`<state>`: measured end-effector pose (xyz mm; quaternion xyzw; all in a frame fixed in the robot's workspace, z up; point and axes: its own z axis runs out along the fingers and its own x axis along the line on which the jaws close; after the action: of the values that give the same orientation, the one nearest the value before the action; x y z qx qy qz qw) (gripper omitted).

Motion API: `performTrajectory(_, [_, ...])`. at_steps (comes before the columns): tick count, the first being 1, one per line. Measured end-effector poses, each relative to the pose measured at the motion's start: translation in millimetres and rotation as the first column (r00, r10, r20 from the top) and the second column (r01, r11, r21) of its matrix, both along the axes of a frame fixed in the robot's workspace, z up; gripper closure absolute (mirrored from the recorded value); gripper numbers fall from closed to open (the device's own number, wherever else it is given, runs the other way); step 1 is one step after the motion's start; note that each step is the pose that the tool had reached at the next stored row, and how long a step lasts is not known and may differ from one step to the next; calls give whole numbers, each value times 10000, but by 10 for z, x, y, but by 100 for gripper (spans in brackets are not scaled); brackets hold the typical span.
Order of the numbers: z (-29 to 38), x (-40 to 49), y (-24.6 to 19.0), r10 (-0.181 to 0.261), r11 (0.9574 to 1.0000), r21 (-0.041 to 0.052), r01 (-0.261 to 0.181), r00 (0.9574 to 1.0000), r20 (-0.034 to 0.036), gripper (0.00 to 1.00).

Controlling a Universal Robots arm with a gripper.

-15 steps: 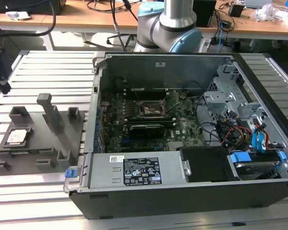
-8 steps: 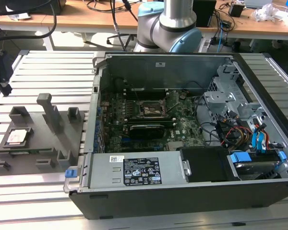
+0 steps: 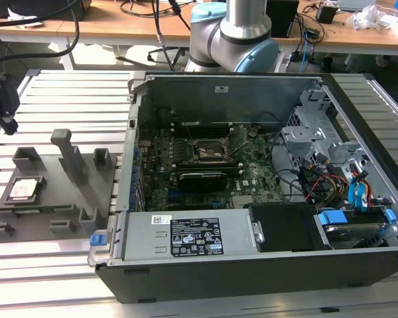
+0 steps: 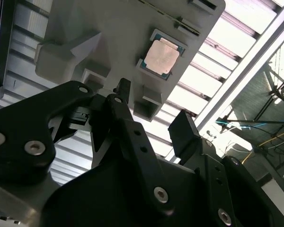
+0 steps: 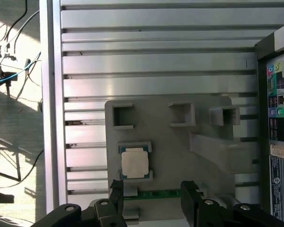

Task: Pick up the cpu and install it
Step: 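Pick up the cpu and move it towards the insertion slot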

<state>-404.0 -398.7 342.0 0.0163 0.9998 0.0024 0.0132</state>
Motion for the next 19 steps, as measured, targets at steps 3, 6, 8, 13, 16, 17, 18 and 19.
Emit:
performTrajectory(3, [-16, 0, 0, -1, 10000, 0, 1, 10000, 0, 40])
performTrajectory(6, [-35, 0, 0, 0, 10000, 0, 0, 10000, 0, 40])
performTrajectory(8, [-100, 0, 0, 0, 10000, 0, 0, 10000, 0, 40])
performTrajectory(13, [-138, 0, 0, 0, 10000, 0, 0, 10000, 0, 40])
performTrajectory(16, [-151, 0, 0, 0, 10000, 0, 0, 10000, 0, 40])
performTrajectory(17, [-155, 0, 0, 0, 10000, 0, 0, 10000, 0, 40])
performTrajectory(18, [-162, 0, 0, -1, 10000, 0, 1, 10000, 0, 40])
performTrajectory(19, [-166, 0, 0, 0, 10000, 0, 0, 10000, -1, 40])
